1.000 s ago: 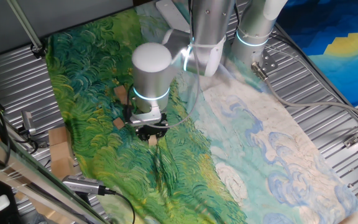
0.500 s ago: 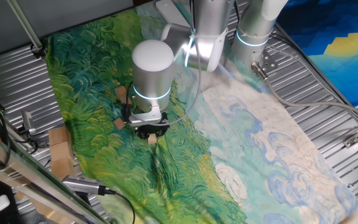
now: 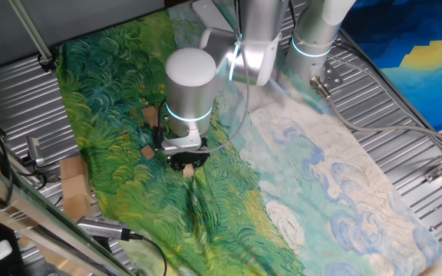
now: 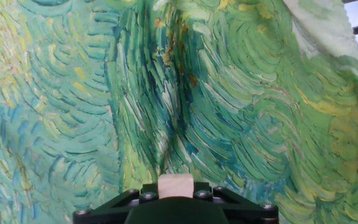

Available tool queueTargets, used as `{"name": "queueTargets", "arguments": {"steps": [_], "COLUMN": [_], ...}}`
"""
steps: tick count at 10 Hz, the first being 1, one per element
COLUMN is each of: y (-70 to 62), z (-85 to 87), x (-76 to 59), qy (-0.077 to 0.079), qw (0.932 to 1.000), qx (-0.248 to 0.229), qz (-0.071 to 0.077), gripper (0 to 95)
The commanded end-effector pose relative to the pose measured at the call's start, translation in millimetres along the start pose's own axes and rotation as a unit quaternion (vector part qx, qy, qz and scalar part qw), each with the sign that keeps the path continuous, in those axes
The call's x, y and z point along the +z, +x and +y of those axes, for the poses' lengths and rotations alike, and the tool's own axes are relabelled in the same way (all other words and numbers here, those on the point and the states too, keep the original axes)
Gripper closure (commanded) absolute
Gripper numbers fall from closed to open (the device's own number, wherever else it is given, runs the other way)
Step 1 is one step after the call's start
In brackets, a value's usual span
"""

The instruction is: Stack the blocks into a pyramid shape

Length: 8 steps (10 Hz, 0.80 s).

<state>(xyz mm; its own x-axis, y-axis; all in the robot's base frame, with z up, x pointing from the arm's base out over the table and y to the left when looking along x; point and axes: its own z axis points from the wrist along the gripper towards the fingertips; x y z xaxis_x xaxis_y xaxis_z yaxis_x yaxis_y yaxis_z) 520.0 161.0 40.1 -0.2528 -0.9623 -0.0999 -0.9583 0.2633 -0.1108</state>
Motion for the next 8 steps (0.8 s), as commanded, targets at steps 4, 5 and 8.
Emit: {"name": "queueTargets", "arguments": {"steps": [4, 5, 8], "y": [4.4, 4.8, 6.4], "z": [1.2, 1.4, 2.1], "x": [1.8, 2.1, 3.2], "qy": [-0.003, -0.004, -0.004], "qw": [1.0, 1.0, 1.0], "qx": [0.001, 0.0, -0.002], "qz": [0.003, 0.002, 0.0], "gripper": [76.0, 57.0, 57.0]}}
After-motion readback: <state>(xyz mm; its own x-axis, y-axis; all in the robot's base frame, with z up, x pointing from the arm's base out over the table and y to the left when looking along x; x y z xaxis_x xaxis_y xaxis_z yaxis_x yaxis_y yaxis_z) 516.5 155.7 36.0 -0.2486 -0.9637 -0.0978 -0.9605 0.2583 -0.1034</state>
